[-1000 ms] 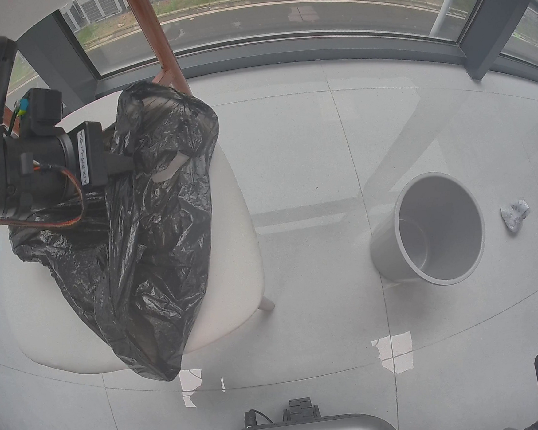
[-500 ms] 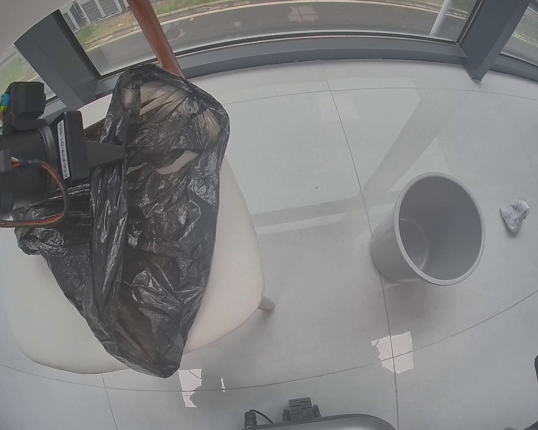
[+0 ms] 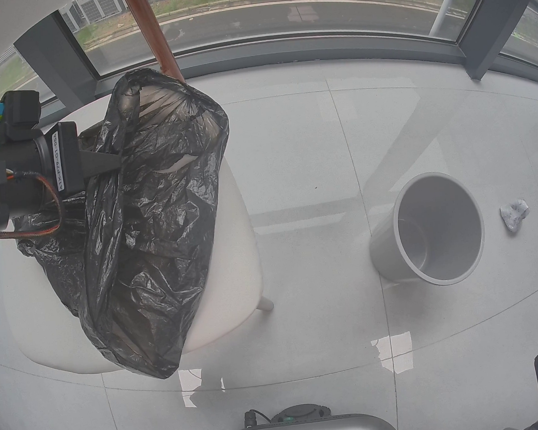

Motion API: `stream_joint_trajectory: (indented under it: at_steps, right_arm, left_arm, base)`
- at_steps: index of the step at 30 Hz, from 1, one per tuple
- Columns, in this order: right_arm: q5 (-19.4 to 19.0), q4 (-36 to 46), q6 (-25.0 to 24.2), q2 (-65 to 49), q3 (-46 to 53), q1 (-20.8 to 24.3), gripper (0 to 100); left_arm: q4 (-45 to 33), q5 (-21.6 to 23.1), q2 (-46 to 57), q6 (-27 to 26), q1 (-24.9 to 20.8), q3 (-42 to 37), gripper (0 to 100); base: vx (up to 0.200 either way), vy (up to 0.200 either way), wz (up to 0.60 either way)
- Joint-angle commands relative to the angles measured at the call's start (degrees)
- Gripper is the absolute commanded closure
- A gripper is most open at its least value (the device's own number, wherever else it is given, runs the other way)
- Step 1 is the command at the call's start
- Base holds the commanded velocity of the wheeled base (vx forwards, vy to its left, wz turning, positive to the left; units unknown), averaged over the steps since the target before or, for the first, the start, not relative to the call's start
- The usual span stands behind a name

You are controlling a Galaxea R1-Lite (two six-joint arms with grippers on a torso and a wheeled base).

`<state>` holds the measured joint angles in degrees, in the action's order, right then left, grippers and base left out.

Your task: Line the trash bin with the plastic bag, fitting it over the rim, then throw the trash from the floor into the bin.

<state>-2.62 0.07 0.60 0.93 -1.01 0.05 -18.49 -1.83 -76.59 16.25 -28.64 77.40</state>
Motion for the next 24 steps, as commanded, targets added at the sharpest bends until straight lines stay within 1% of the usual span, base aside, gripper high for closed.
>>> stream_joint_trajectory:
  at_steps: [1, 4, 14, 18, 24]
  right_arm:
    - [0.0, 0.0, 0.0, -0.9, 1.0, 0.0, 0]
    - [0.0, 0.0, 0.0, -0.9, 1.0, 0.0, 0]
    - [0.0, 0.0, 0.0, -0.9, 1.0, 0.0, 0]
    - [0.0, 0.0, 0.0, -0.9, 1.0, 0.0, 0]
    - [0.0, 0.0, 0.0, -0.9, 1.0, 0.0, 0]
  left_arm:
    - [0.6, 0.2, 0.2, 0.1, 0.0, 0.1, 100]
    - [1.8, 0.2, 0.3, 0.1, 0.0, -0.1, 100]
    - [1.9, 0.4, 0.2, 0.1, -0.2, -0.2, 100]
    - [1.8, 0.4, 0.2, 0.1, -1.9, -0.3, 100]
    - [1.9, 0.4, 0.1, 0.1, -2.2, -0.1, 100]
  base:
    - [0.000, -0.200, 0.00]
    - [0.000, -0.200, 0.00]
    - [0.000, -0.200, 0.00]
    - [0.000, -0.200, 0.00]
    - [0.000, -0.200, 0.00]
